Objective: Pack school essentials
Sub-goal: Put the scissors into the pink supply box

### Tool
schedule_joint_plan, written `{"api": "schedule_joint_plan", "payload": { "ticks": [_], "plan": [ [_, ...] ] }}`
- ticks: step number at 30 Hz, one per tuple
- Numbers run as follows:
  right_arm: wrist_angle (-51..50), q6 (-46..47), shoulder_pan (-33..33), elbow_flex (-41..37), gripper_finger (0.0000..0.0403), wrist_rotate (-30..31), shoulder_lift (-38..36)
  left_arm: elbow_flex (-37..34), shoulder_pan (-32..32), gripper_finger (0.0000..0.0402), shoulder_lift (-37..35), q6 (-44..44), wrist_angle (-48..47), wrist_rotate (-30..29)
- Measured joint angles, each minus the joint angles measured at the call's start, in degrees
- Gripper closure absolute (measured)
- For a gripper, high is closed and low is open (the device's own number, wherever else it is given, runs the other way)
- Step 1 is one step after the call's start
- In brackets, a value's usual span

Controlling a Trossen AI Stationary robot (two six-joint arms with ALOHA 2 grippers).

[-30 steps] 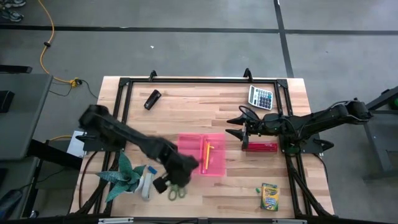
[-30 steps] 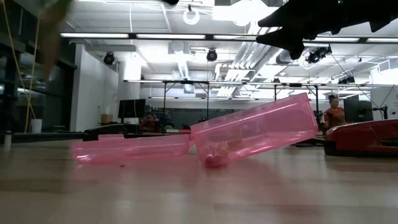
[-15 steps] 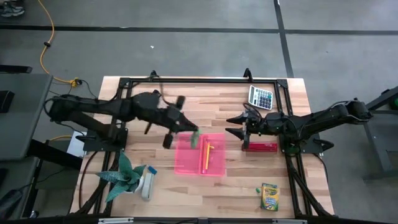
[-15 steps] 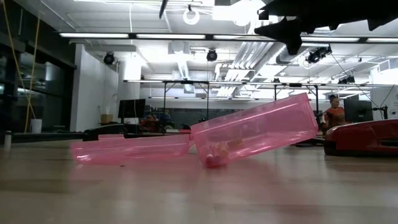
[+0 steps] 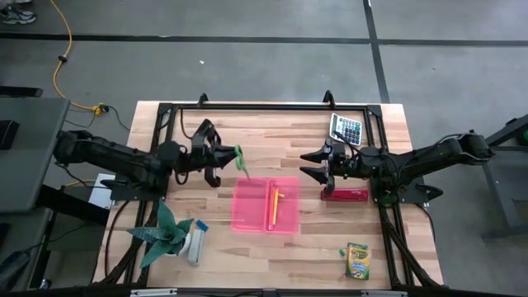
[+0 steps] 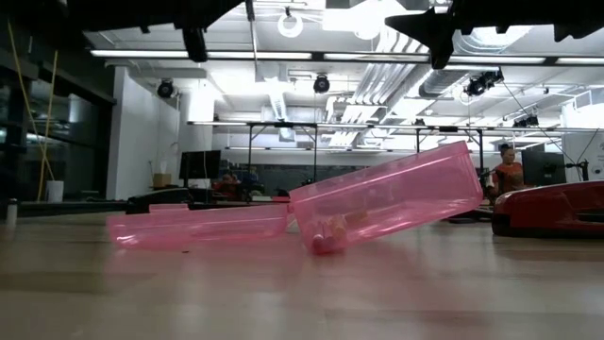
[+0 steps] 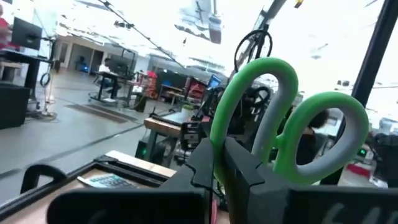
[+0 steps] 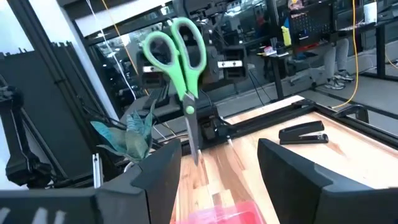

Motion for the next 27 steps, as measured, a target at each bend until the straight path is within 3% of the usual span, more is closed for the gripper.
{"api": "schedule_joint_plan", "payload": {
  "ticks": [13,18,27],
  "plan": [
    [0.28,-0.41,0.0,0.0,0.0197,0.0,0.01,0.66,-0.9,0.0401,0.11,0.08,-0.43,0.79],
    [4.16,-0.42,-0.48,0.0,0.0197,0.02,0.0,13.37,-0.92,0.0401,5.12,9.79,-22.44,6.48],
    [10.16,-2.48,-1.18,0.0,0.0197,0.27,-0.07,34.89,-3.46,0.0401,23.63,27.08,-36.25,19.29]
  ]
}}
